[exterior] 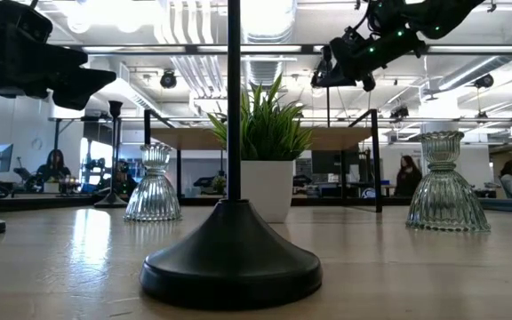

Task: Pick & Place candle stick holders
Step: Put the black candlestick holder on the shelf, then align the black candlestick holder with the black candlestick holder on the shelf

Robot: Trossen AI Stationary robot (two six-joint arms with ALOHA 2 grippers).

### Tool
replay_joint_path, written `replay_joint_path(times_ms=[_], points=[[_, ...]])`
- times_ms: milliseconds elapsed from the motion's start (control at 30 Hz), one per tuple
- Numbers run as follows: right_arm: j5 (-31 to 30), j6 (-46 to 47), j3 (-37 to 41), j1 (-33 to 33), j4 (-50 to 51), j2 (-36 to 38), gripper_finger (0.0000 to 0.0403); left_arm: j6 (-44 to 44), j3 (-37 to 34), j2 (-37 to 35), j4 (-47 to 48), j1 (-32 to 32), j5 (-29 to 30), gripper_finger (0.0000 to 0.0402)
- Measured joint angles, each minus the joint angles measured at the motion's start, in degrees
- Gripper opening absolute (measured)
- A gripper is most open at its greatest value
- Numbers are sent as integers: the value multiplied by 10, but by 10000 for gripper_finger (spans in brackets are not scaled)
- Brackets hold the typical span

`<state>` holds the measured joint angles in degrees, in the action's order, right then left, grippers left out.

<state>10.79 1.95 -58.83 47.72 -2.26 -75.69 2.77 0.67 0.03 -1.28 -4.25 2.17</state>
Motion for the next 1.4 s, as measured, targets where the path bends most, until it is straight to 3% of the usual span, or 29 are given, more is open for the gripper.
replay_joint_path(times_ms=[367, 800, 1133, 1400], points=[[4, 1, 0, 0, 2, -1, 23, 0, 0, 0, 0, 0, 0, 300], [2, -23, 0, -1, 17, 26, 124, 0, 0, 0, 0, 0, 0, 300], [-4, -66, 0, -1, 114, 91, 202, 0, 0, 0, 0, 0, 0, 300], [0, -71, 0, -6, 247, 178, 208, 0, 0, 0, 0, 0, 0, 300]])
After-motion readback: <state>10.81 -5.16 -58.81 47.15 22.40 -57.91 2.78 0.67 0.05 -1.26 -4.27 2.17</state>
